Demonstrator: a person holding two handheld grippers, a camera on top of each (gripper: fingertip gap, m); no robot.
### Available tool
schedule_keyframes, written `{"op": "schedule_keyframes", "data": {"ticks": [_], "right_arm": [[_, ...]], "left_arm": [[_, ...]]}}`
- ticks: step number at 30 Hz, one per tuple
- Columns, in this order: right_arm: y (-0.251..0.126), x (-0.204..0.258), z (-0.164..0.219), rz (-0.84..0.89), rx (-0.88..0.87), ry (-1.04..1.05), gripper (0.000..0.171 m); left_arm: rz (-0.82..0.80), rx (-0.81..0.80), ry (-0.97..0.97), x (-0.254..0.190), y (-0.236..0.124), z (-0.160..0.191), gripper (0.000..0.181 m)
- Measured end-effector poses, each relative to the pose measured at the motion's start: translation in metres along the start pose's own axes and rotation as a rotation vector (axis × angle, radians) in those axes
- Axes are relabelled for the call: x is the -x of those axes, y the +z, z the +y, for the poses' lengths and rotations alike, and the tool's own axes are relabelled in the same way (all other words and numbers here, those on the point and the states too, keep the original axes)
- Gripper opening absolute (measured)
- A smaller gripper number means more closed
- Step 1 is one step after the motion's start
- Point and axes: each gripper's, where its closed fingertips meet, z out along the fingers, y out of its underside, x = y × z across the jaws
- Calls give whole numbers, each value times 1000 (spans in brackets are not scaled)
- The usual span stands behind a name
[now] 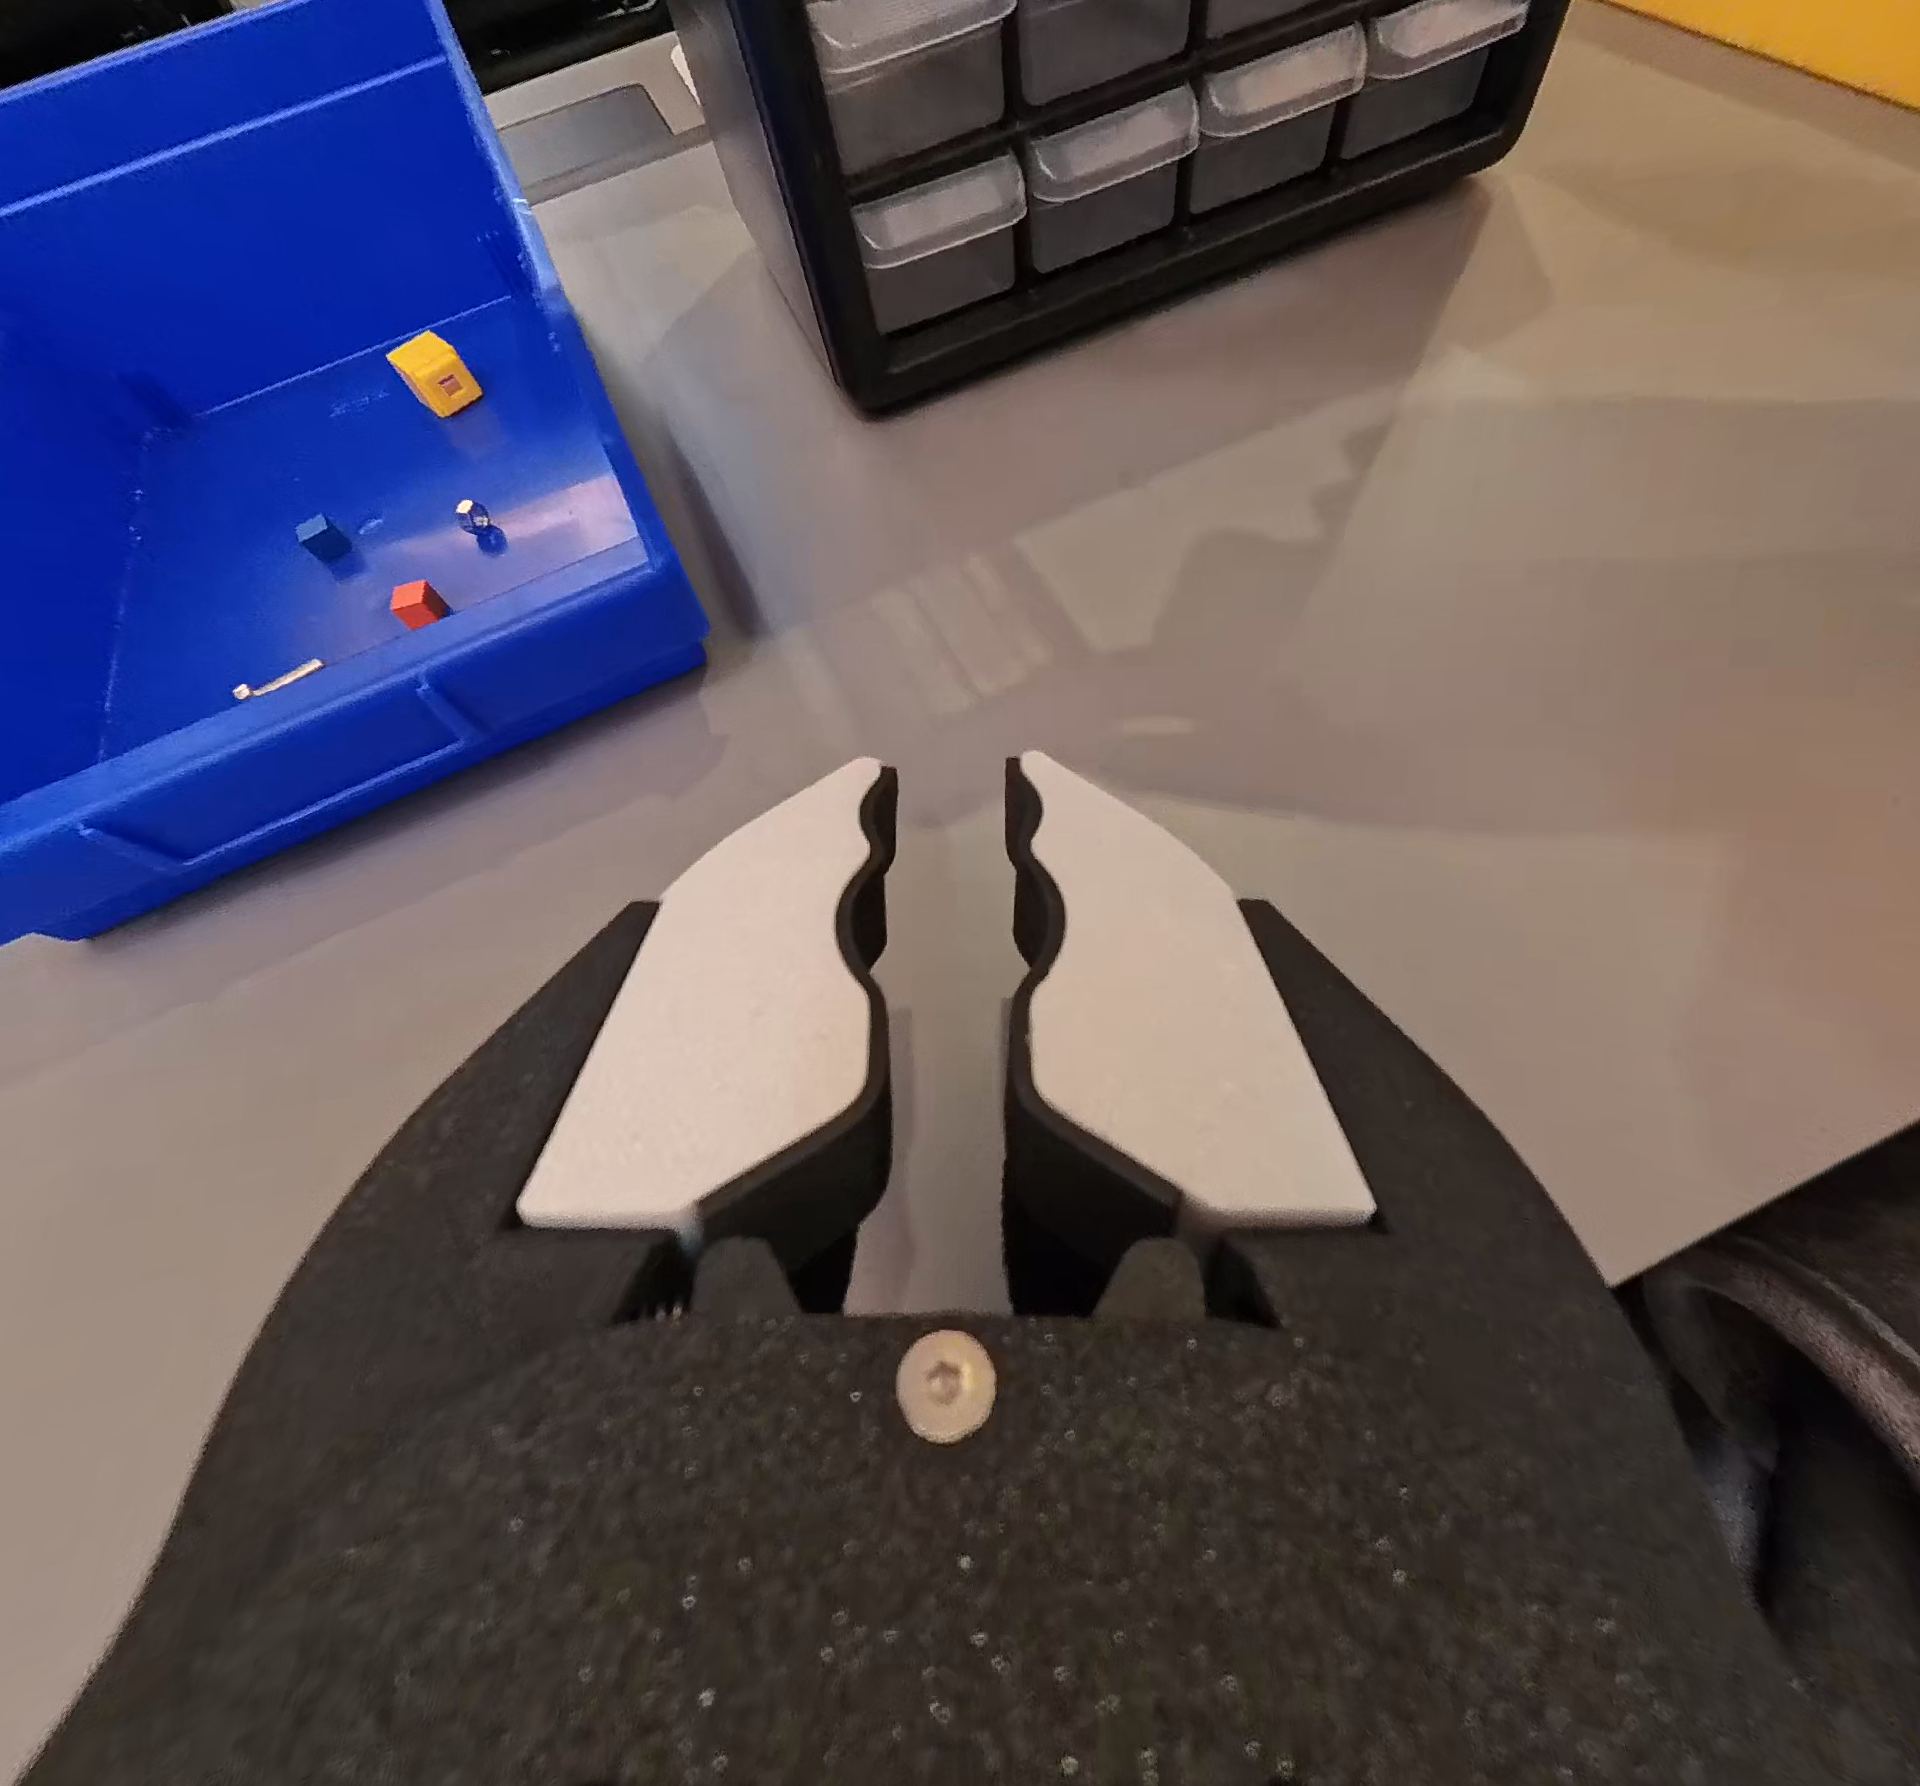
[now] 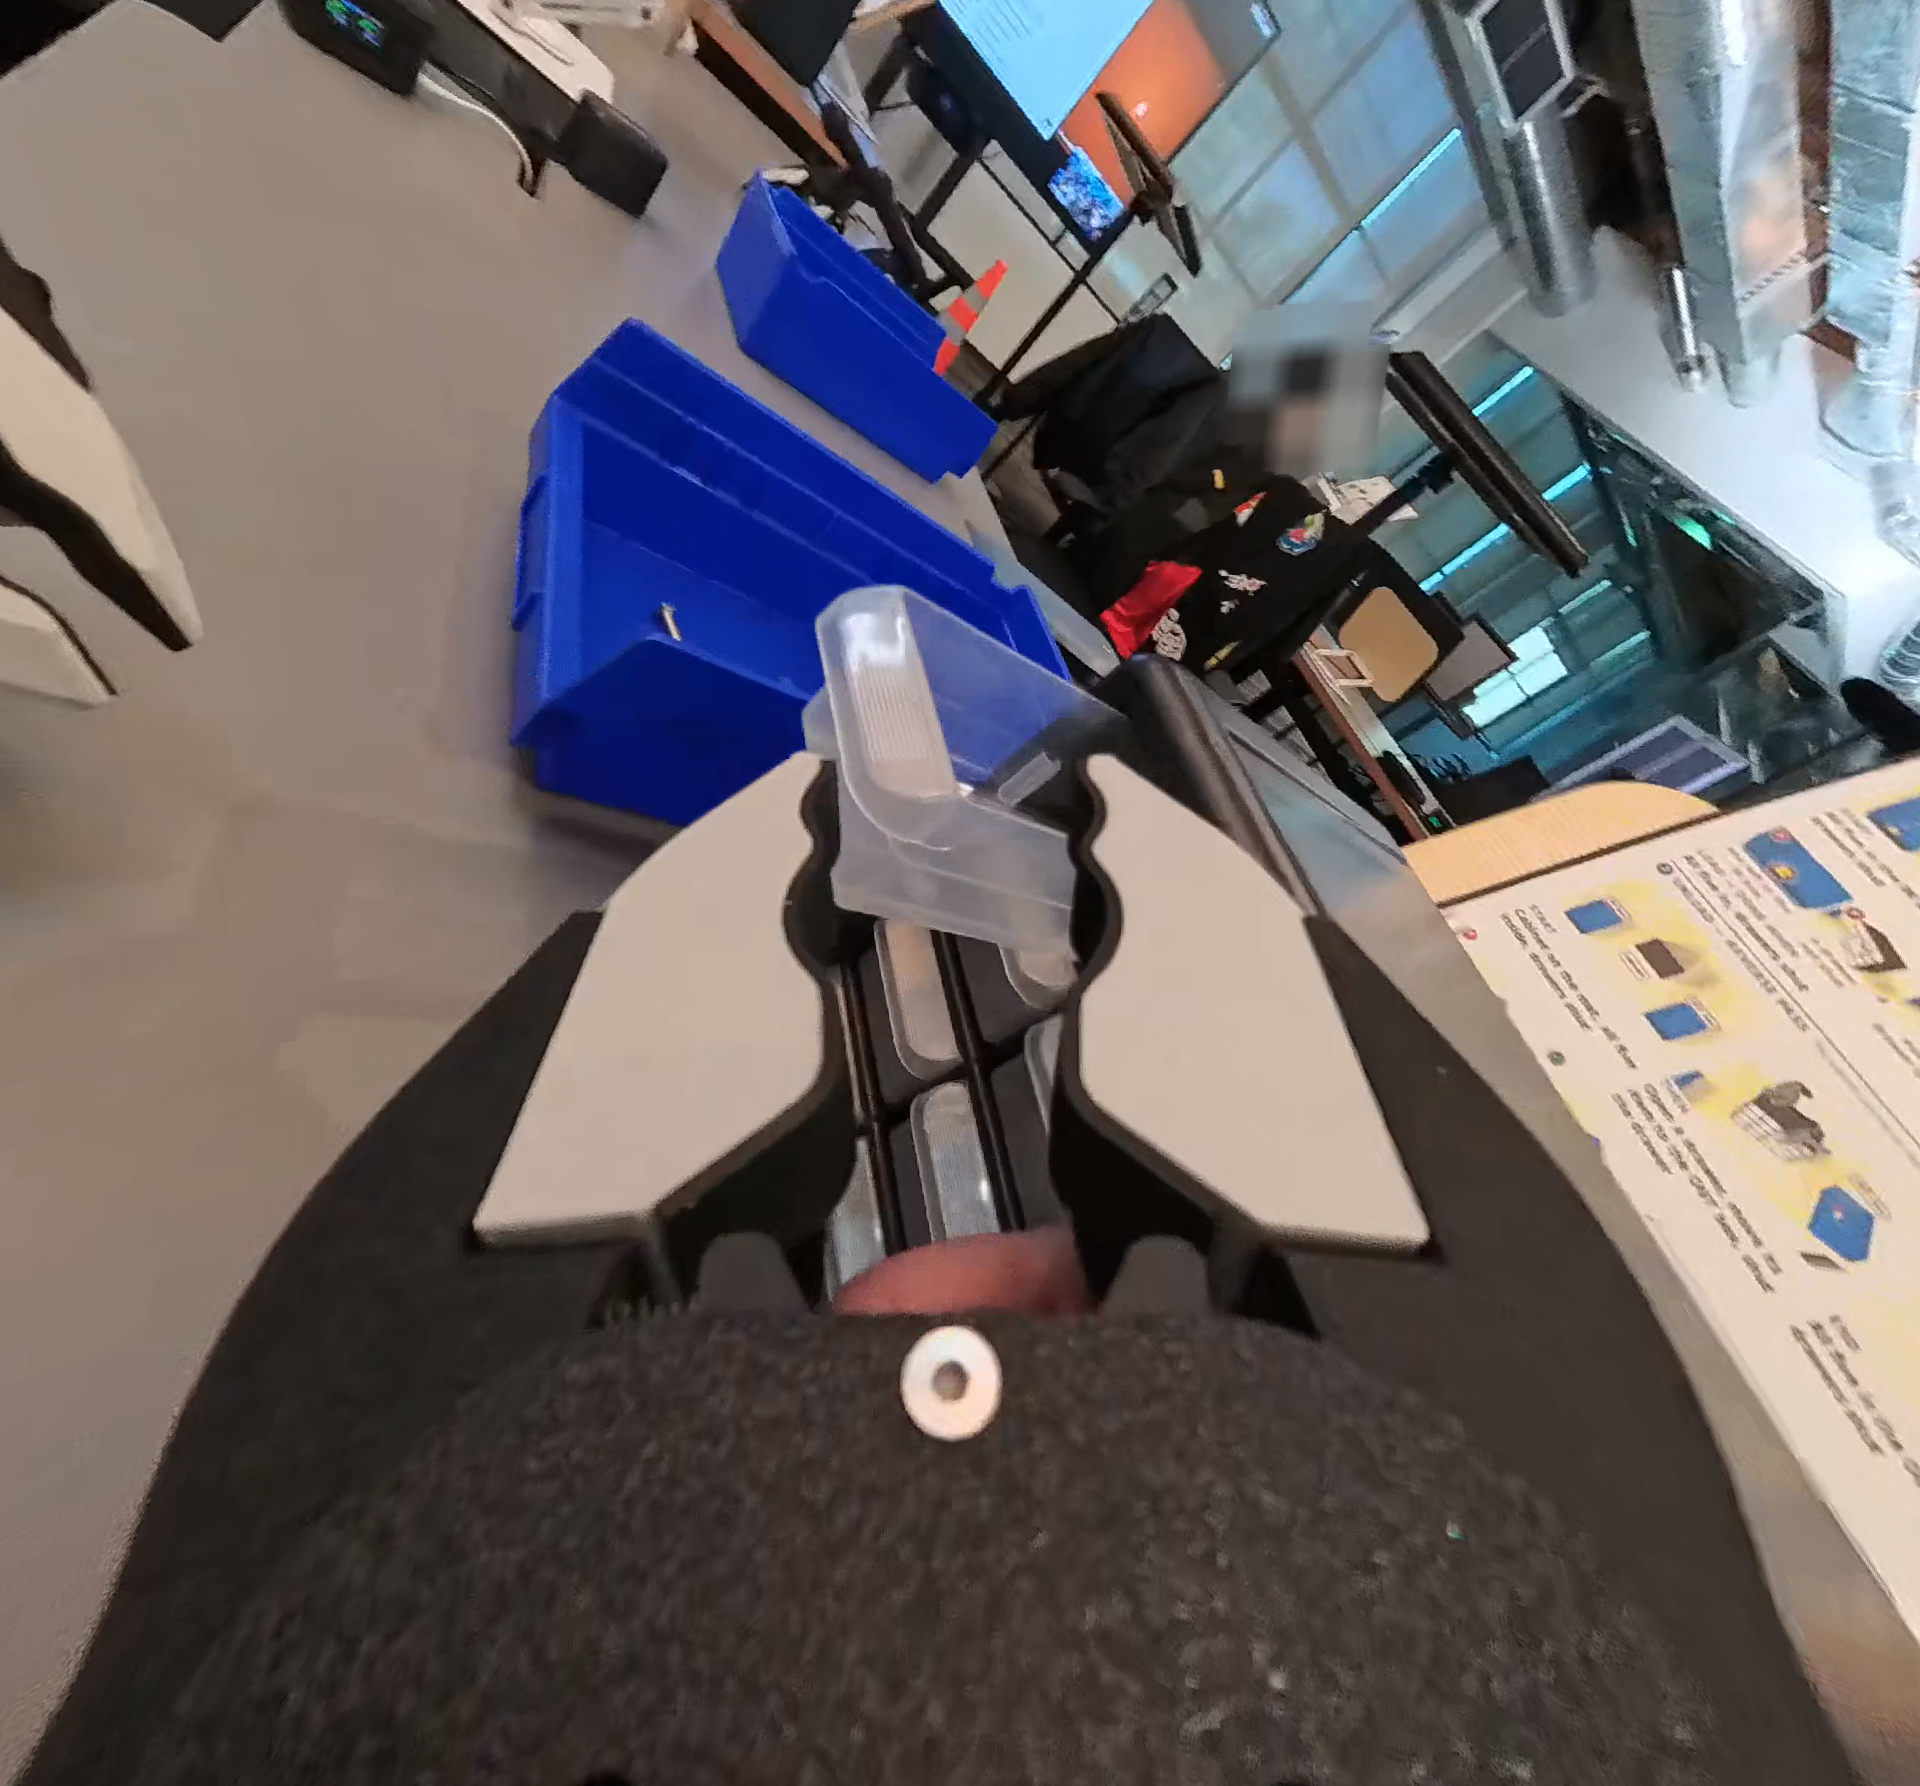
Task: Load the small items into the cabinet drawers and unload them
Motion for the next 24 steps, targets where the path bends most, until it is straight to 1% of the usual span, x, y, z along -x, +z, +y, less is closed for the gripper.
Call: {"op": "schedule_keyframes", "data": {"ticks": [3,6,8,11,12,14,16,17,19,21,22,24], "right_arm": [[3,11,-1,-45,-13,21,40],[1,18,-3,-45,-18,7,44],[-3,18,-7,-53,-36,35,42],[-13,10,-12,-21,-72,86,42],[-18,9,-12,-25,-82,141,41],[-23,14,-6,-54,-104,320,38],[-21,23,9,-69,-92,501,43],[-18,21,18,-25,-75,542,48],[-14,12,29,92,-48,546,52],[-8,6,31,165,-21,543,53],[-5,5,33,189,-3,551,53],[1,9,32,183,-10,575,52]], "left_arm": [[8,10,-26,2,2,3,19],[24,14,-58,3,4,3,19],[38,14,-77,2,5,3,19],[54,11,-89,0,5,2,19],[54,10,-85,-1,4,1,19],[49,6,-68,-1,3,0,19],[45,0,-61,0,1,-1,19],[49,-3,-64,0,1,-2,19],[64,-10,-77,-2,0,-4,19],[74,-16,-87,-2,0,-5,19],[75,-16,-89,-2,-1,-5,19],[76,-18,-95,-1,-1,-6,19]]}}
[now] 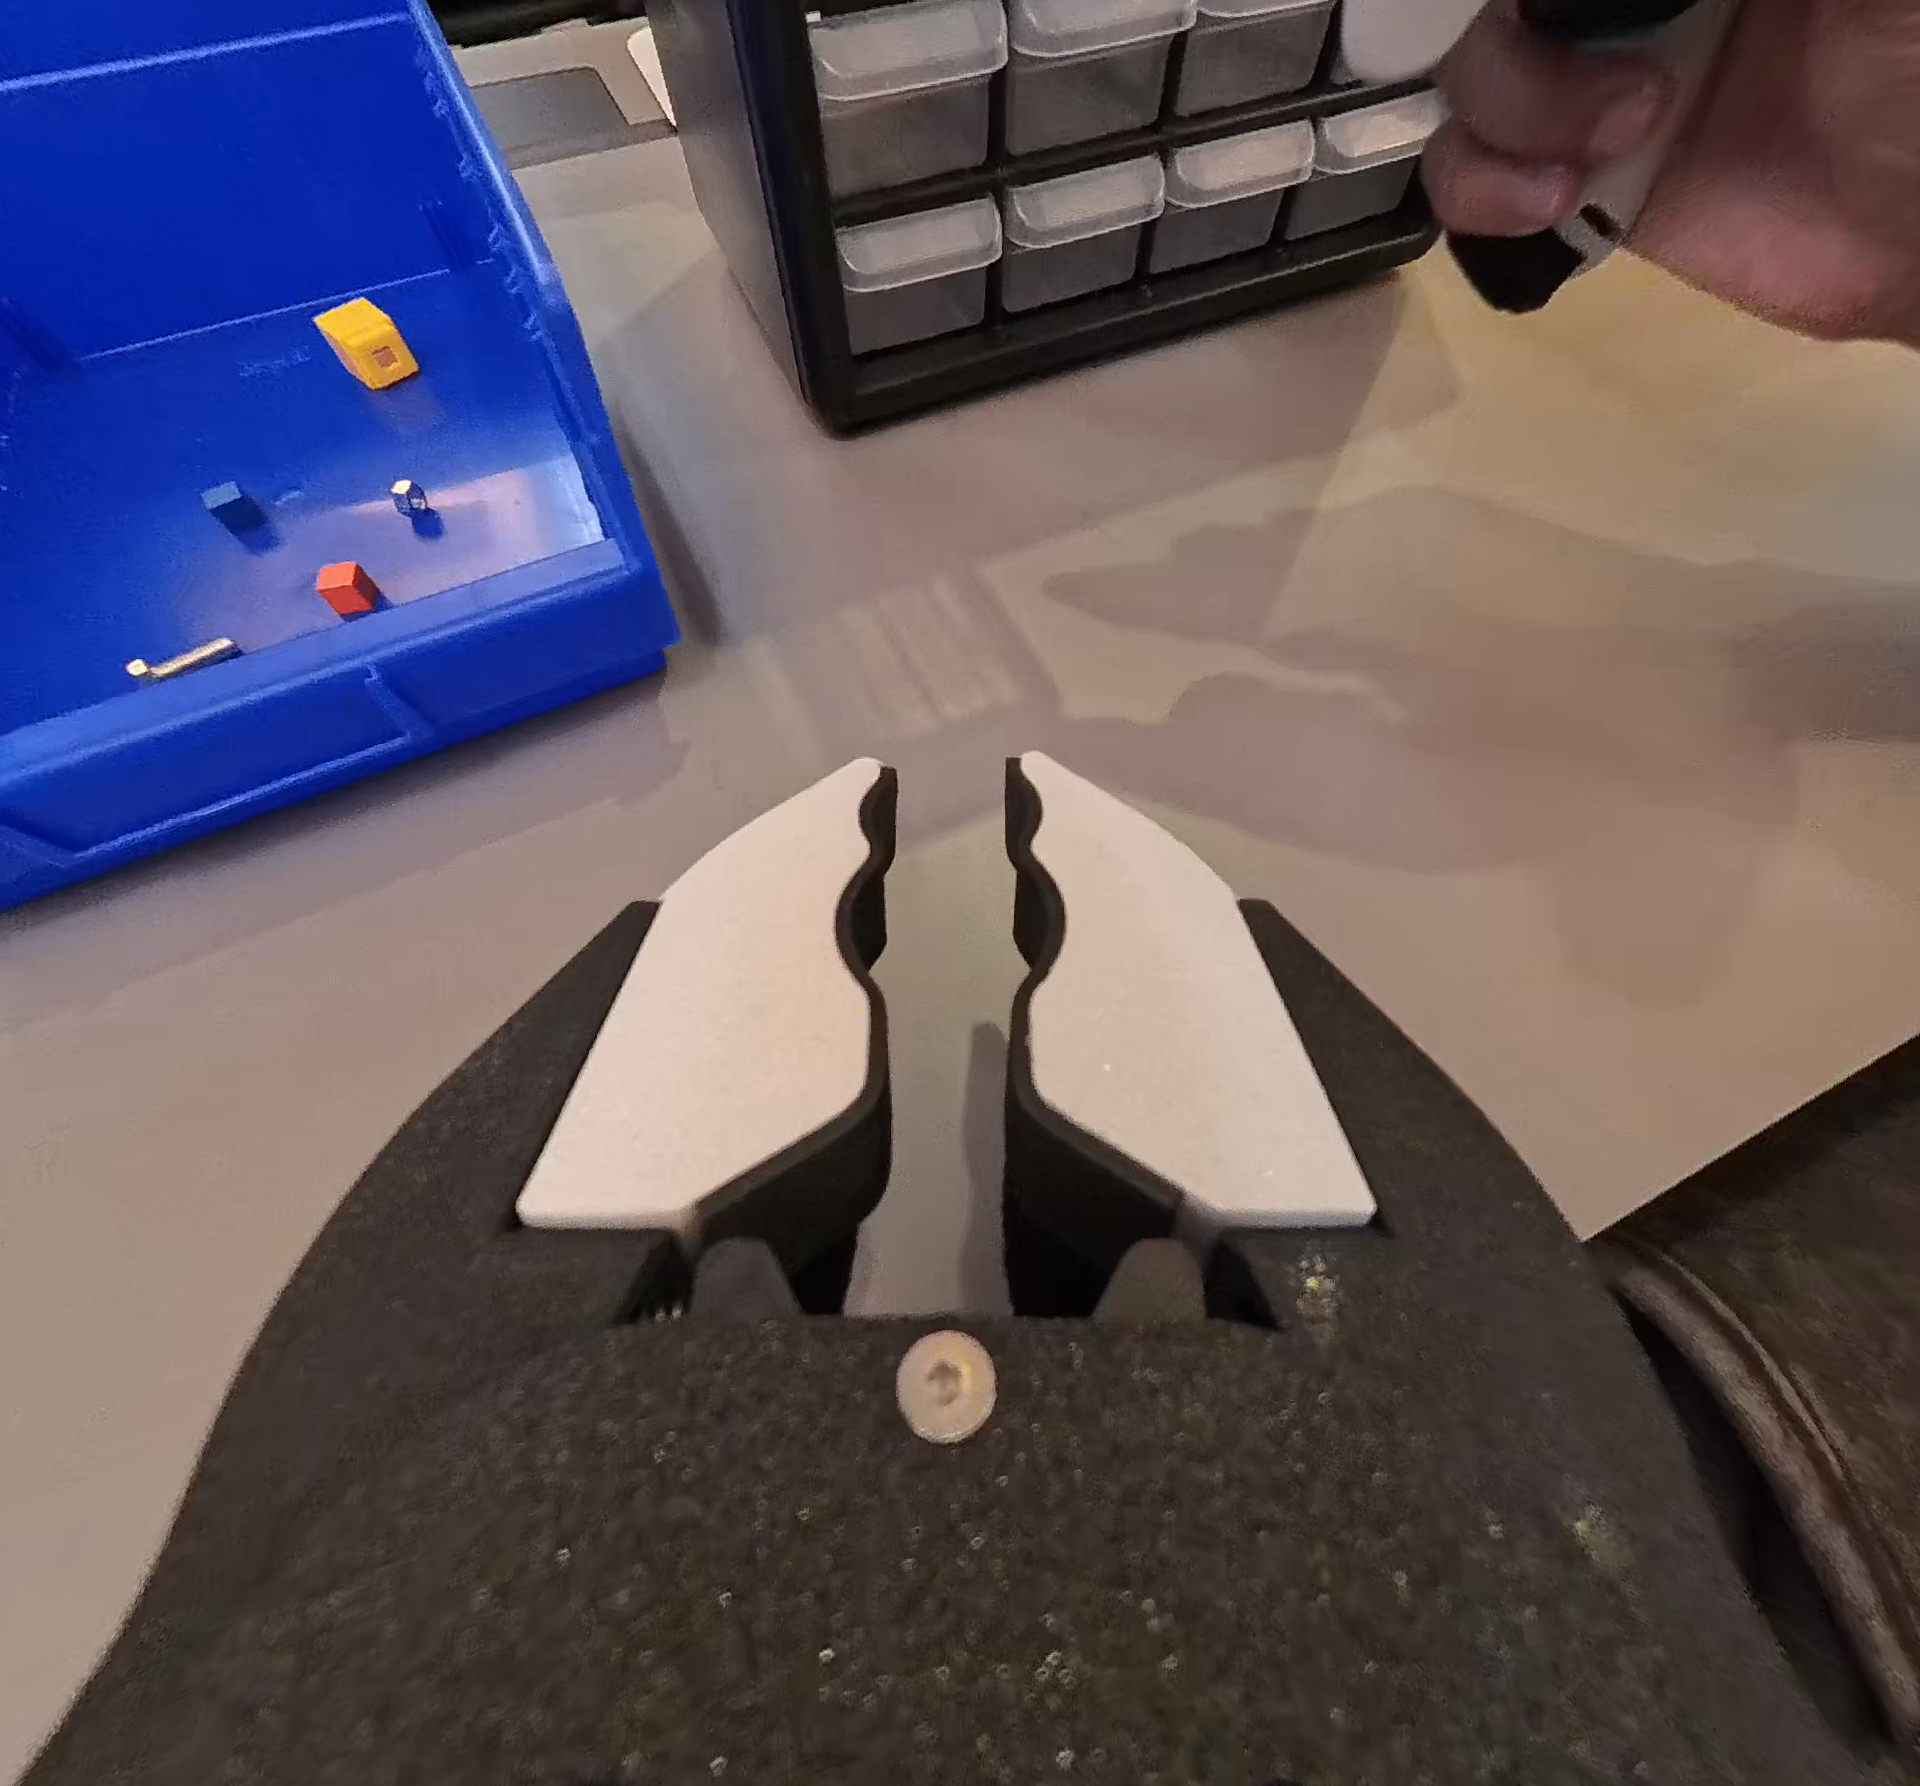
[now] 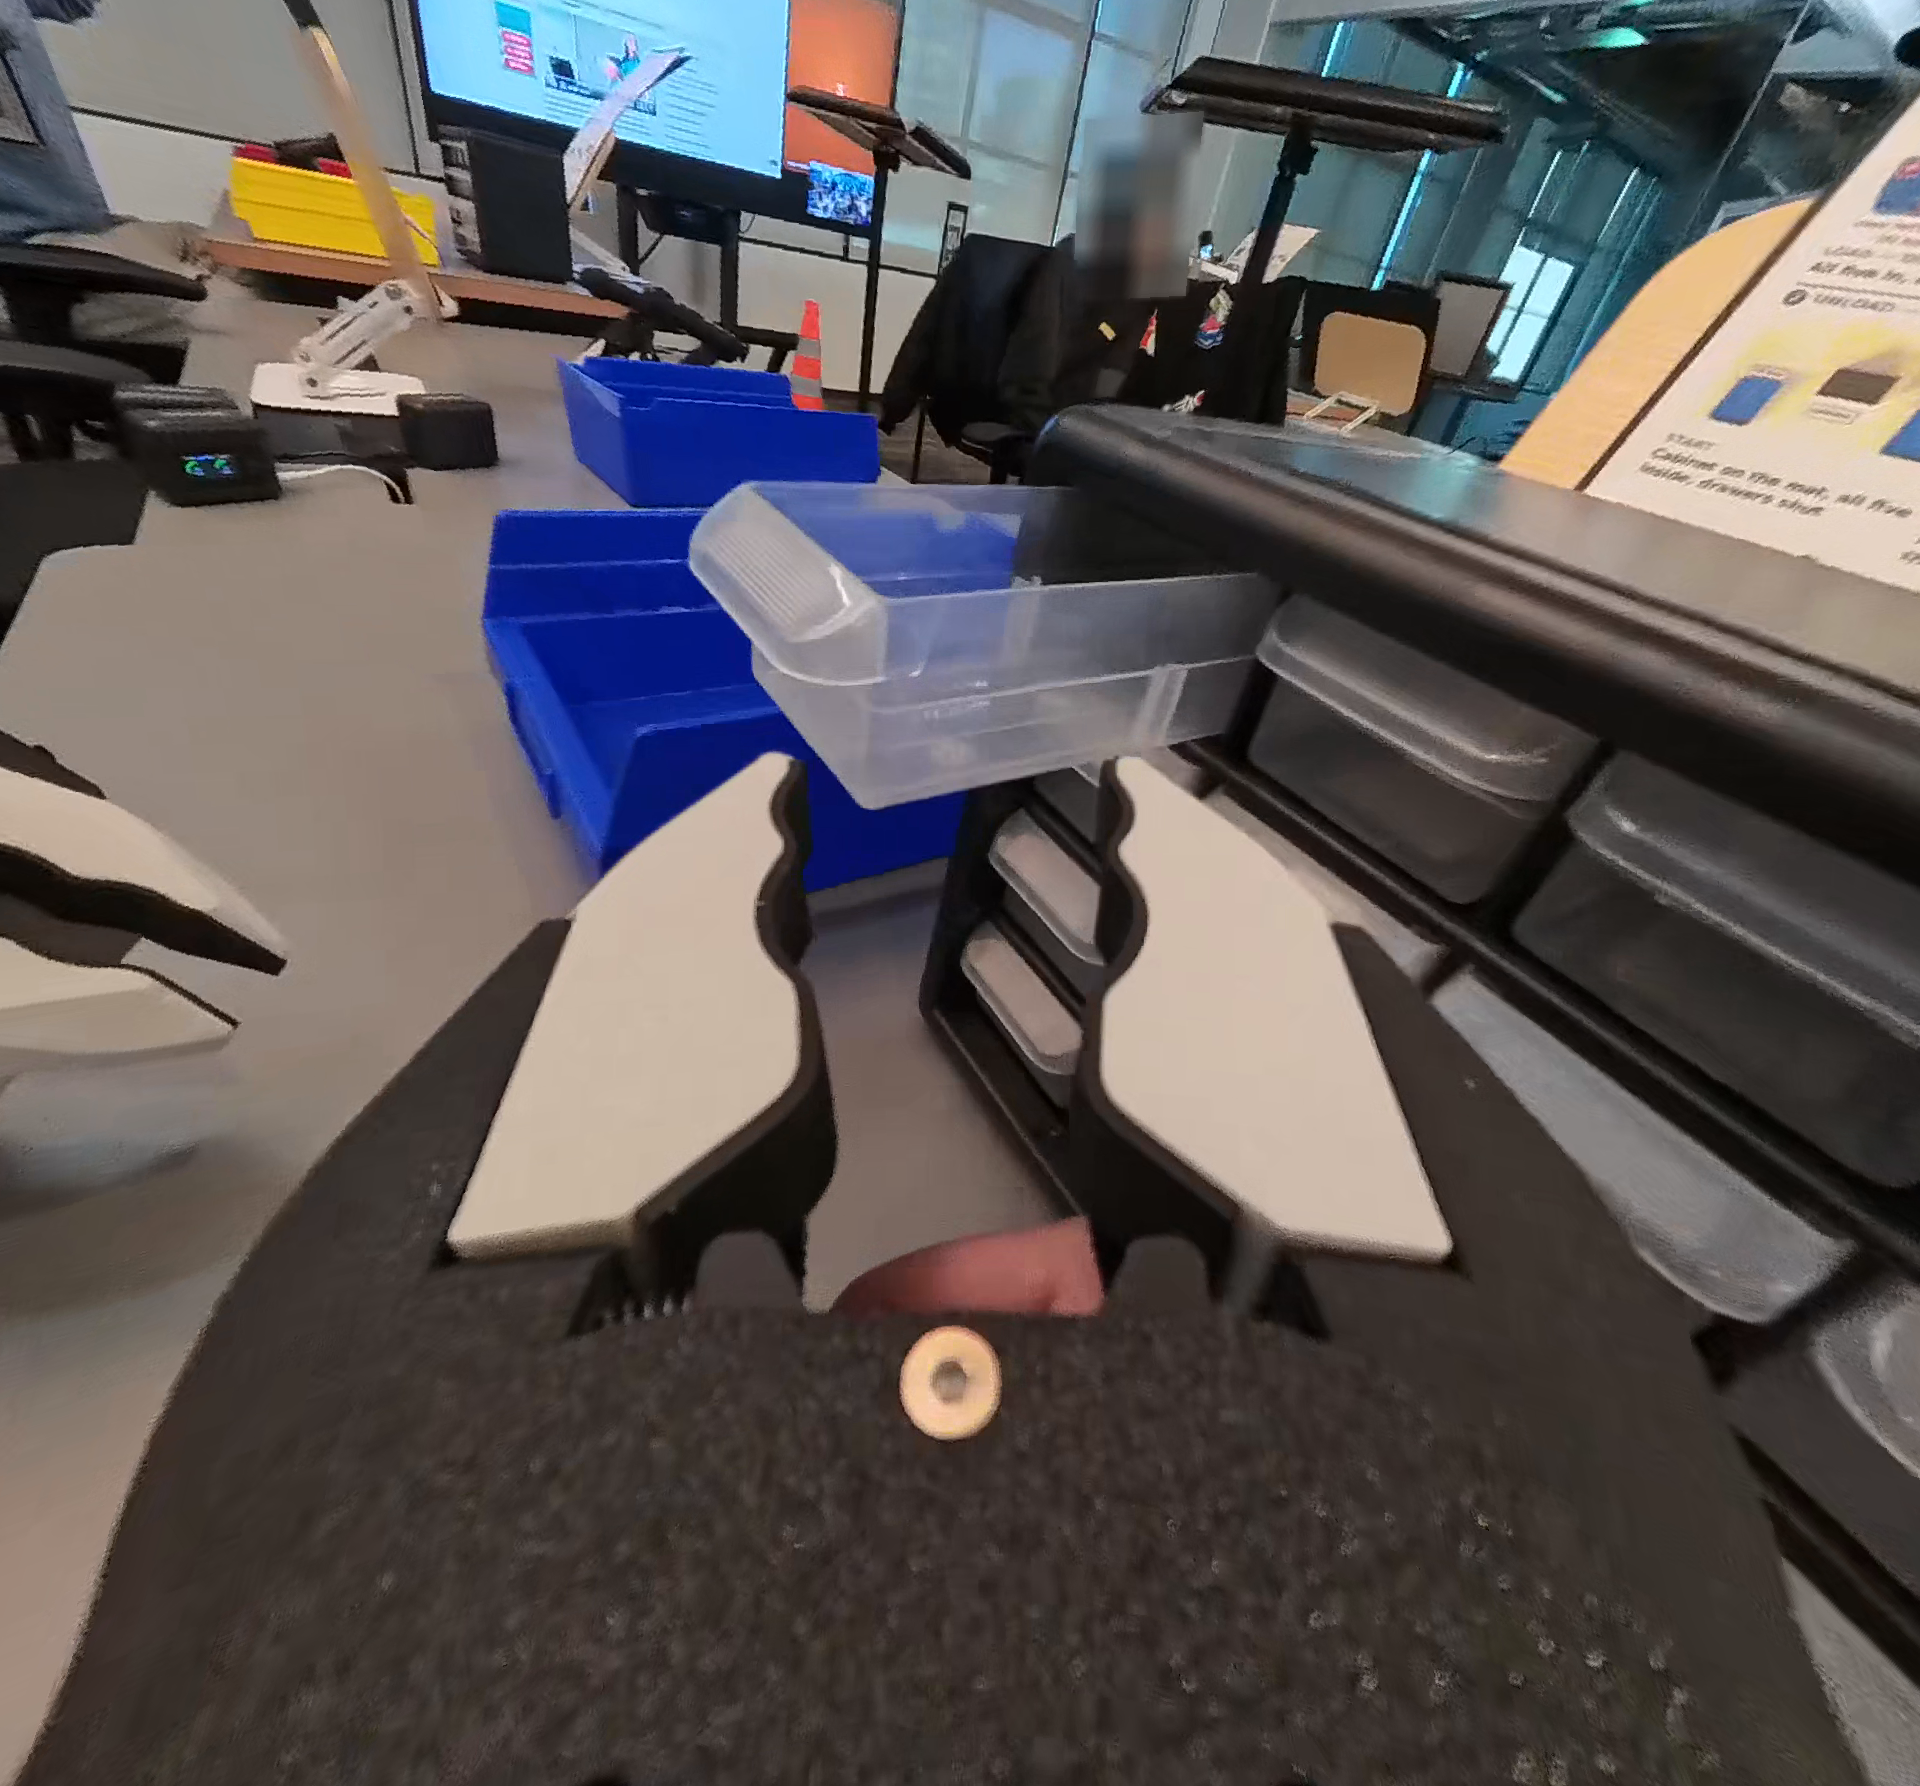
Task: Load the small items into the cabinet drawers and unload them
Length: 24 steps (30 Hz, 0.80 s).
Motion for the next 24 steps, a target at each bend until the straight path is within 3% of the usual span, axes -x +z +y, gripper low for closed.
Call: {"op": "schedule_keyframes", "data": {"ticks": [24], "right_arm": [[6,5,-7,-35,-21,22,39]], "left_arm": [[6,12,-42,5,1,1,20]]}}
